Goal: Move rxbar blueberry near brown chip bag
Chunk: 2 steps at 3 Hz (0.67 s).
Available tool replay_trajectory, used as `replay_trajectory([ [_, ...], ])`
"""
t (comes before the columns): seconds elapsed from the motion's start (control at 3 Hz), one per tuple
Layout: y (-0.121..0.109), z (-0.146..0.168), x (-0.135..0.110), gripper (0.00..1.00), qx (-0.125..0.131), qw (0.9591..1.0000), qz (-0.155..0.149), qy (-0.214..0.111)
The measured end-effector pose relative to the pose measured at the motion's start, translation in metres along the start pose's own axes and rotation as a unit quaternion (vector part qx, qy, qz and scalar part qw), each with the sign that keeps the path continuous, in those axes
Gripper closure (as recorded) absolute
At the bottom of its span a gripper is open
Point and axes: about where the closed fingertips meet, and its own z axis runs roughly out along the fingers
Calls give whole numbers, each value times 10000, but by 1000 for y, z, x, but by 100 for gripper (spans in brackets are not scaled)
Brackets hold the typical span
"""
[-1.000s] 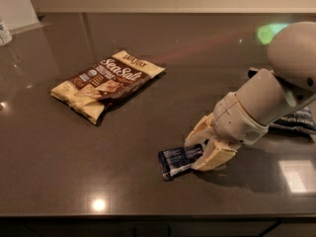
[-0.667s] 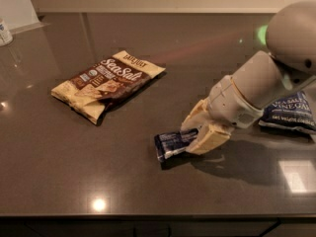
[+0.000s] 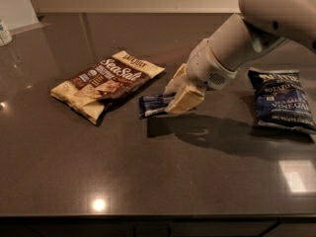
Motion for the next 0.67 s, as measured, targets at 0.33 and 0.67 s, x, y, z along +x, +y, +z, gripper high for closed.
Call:
replay_trajectory([
  [0.33, -28, 13, -9, 100, 179, 9998, 108, -10],
  [0.67, -51, 24, -12, 82, 385, 9990, 214, 18],
])
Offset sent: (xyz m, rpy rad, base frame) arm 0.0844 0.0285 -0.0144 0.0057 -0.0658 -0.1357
